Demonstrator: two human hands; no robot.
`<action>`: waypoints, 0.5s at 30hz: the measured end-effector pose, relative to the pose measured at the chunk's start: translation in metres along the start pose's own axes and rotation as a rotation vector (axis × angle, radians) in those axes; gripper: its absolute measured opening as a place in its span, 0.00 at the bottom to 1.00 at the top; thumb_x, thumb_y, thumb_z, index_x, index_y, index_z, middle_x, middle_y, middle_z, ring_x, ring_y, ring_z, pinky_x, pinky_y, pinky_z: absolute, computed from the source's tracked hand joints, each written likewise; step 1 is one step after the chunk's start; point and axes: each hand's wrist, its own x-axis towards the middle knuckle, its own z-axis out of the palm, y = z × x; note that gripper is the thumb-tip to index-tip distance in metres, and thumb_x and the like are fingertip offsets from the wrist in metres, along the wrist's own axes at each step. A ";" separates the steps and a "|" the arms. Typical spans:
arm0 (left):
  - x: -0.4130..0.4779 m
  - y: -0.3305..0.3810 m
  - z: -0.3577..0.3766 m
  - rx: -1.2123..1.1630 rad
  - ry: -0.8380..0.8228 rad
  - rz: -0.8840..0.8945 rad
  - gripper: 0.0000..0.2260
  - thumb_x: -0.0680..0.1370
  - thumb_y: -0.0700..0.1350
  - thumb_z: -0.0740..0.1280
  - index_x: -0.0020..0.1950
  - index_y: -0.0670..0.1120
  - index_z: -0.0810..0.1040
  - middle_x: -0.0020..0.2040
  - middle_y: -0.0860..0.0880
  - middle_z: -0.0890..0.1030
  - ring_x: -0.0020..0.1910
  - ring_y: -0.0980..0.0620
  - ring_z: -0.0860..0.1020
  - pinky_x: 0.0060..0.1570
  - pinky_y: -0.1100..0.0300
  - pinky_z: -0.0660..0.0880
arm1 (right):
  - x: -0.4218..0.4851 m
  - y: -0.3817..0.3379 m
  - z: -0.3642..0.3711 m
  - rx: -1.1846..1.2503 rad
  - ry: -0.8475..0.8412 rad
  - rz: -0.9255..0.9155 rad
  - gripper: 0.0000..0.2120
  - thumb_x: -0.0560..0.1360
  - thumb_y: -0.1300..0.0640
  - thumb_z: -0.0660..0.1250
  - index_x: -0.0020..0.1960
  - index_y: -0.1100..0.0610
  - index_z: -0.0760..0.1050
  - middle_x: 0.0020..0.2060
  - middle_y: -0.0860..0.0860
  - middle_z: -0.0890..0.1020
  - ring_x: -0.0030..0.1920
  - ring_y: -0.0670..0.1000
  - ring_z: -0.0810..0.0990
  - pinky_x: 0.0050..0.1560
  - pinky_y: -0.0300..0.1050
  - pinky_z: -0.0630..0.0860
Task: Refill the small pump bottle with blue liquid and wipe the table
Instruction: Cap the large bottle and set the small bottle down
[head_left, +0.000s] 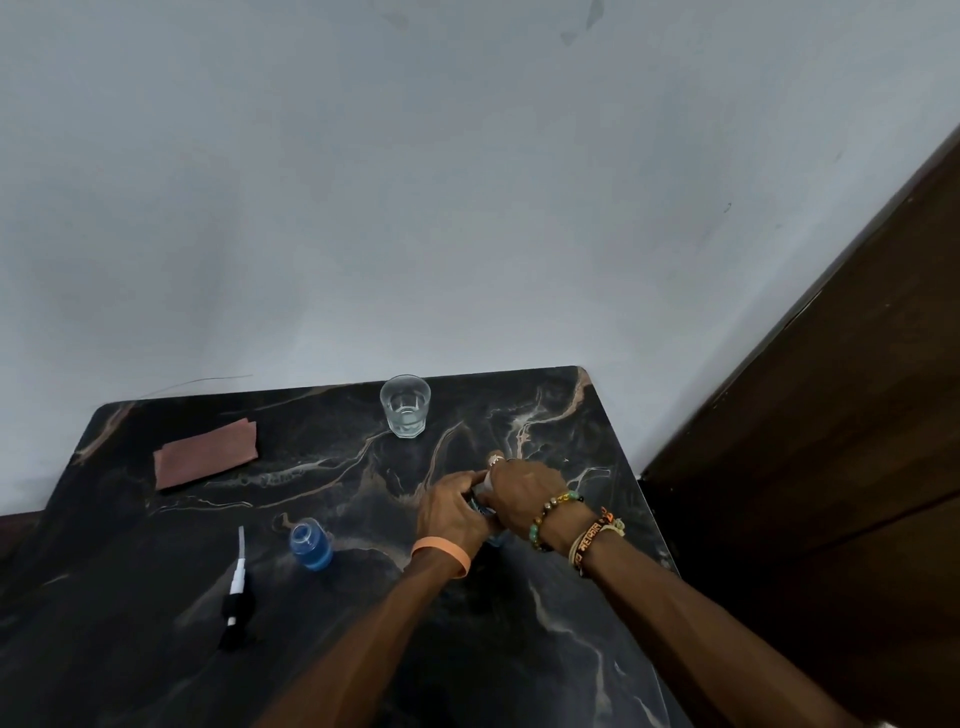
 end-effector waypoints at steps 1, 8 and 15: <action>0.000 0.001 0.000 -0.005 -0.003 0.001 0.20 0.63 0.50 0.80 0.53 0.53 0.82 0.48 0.57 0.83 0.47 0.61 0.80 0.49 0.66 0.78 | 0.000 0.001 0.000 0.001 -0.004 0.002 0.19 0.79 0.48 0.59 0.63 0.59 0.70 0.53 0.56 0.78 0.52 0.58 0.79 0.50 0.53 0.78; -0.003 0.003 -0.003 -0.002 -0.009 0.000 0.18 0.64 0.46 0.79 0.52 0.52 0.82 0.47 0.56 0.83 0.43 0.66 0.78 0.43 0.77 0.73 | 0.001 -0.004 0.013 0.110 0.066 0.080 0.17 0.80 0.46 0.55 0.59 0.58 0.66 0.47 0.55 0.80 0.46 0.57 0.81 0.45 0.52 0.79; -0.002 0.003 -0.001 -0.023 0.009 0.033 0.16 0.64 0.47 0.78 0.50 0.53 0.83 0.45 0.57 0.83 0.45 0.61 0.80 0.47 0.65 0.78 | 0.004 -0.001 0.021 0.289 0.116 0.191 0.15 0.78 0.41 0.54 0.51 0.53 0.67 0.38 0.51 0.78 0.39 0.54 0.79 0.40 0.50 0.77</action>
